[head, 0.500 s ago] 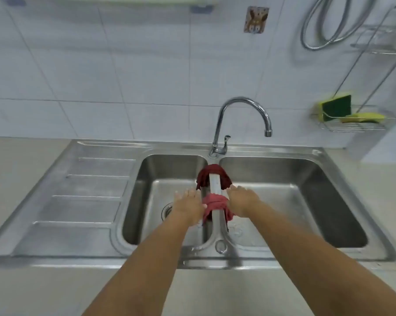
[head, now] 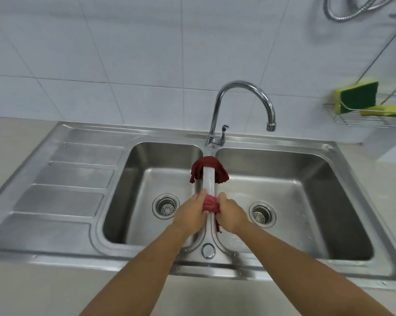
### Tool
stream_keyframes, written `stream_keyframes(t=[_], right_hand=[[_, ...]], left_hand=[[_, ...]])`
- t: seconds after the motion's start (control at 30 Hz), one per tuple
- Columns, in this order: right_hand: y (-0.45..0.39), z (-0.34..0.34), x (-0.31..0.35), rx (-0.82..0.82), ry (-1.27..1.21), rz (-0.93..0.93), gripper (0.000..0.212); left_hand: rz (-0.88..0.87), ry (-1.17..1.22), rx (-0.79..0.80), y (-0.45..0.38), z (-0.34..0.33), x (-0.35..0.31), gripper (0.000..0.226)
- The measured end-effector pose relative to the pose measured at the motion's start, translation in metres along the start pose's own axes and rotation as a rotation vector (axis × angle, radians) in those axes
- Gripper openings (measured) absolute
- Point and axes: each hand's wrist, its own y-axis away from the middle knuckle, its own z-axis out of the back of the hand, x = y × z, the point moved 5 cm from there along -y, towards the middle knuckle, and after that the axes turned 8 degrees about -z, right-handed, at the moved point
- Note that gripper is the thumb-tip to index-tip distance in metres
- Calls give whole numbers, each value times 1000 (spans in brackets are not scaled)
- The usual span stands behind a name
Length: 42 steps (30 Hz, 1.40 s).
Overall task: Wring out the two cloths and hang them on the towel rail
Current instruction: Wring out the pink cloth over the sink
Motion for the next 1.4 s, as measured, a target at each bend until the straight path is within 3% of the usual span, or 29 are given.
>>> stream_keyframes(t=[0.1,0.27,0.33,0.43,0.6,0.7,0.83,0.93,1.07,1.17,1.3,1.4], right_hand=[[-3,3,-5,-8,-156,8,31],[-1,7,-4,131,-663,-99,30],[1,7,-2,187,-736,-67,31],[7,4,5,251,-695,22,54],[11,-7,28,163,-326,153,91],[9,-8,56,35,-284,164,88],[1,-12,90,195,-760,77,48],[-4,-16,116,300,-844,82,35],[-9,-25,146,496,-770,47,20],[-15,-33,156,693,-695,-28,18],[-16,-38,161,980,-504,-48,20],[-18,-46,156,1103,-325,-117,19]], left_hand=[[25,-68,38,-4,-3,4,66],[102,-22,-6,-2,-3,12,28],[152,113,-33,3,3,17,14],[239,362,-101,11,22,26,6],[291,590,-138,22,58,26,16],[317,716,-167,25,71,29,21],[345,874,-273,36,94,41,15],[334,671,-313,46,110,59,22],[289,340,-391,64,125,82,38],[169,140,-407,75,123,101,46],[-157,-414,-320,74,104,116,69],[-158,-505,-265,66,90,125,57]])
